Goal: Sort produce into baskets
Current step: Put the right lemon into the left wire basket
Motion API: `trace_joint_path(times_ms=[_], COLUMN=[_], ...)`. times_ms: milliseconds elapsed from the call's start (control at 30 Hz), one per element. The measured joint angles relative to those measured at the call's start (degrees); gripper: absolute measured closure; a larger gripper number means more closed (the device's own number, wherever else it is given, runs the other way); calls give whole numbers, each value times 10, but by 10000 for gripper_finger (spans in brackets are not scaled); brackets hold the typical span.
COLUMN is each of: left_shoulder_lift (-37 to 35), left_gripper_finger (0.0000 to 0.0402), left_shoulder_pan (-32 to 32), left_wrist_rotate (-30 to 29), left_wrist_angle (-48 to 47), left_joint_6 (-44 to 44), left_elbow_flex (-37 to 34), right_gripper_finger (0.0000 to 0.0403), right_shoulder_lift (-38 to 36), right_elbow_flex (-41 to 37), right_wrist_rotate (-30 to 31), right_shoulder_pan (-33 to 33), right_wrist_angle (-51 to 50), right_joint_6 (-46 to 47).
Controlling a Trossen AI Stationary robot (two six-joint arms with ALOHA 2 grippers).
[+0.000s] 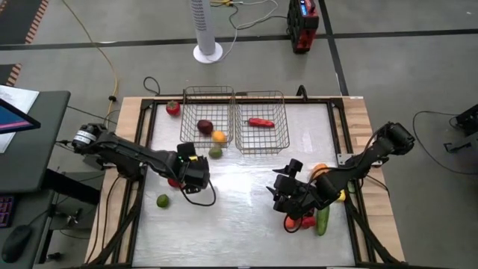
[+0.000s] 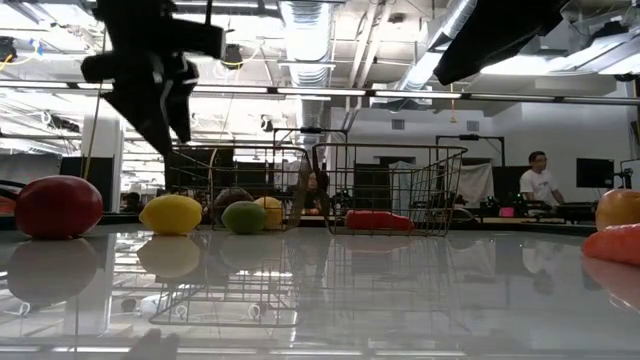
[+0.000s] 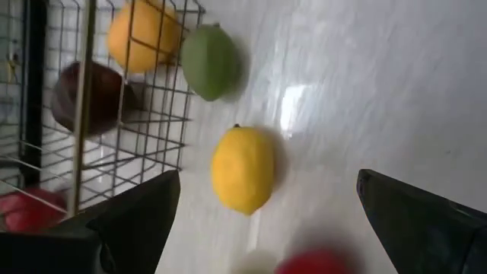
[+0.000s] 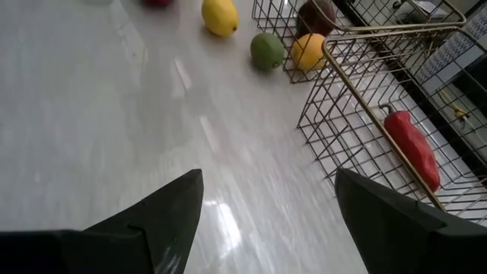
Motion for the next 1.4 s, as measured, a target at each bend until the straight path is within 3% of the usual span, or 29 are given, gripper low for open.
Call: trace_joint_path(times_ms=[200, 433, 833, 1233, 1400], left_shoulder_lift=[0, 0, 0, -1, 0], left_gripper_finger=[14, 35, 116, 267, 283], left_shoulder_pan=[36, 81, 107, 108, 102], left_wrist_rotate=[40, 10, 40, 57, 88], left_wrist_angle=[74, 96, 191, 193, 155], left_joint_6=[15, 30, 66, 71, 70], left_elbow_flex=[-56, -93, -160, -161, -131], right_gripper_finger=[79, 79, 79, 79, 79], right_shoulder_lift=[0, 0, 0, 0, 0], right_elbow_flex=[0, 0, 0, 0, 0], right_wrist_rotate=[0, 0, 0, 0, 0], right_shoulder_pan=[0, 0, 0, 0, 0], right_wrist_angle=[0, 0, 2, 4, 4], right_joint_6=[-2, -2, -2, -2, -2])
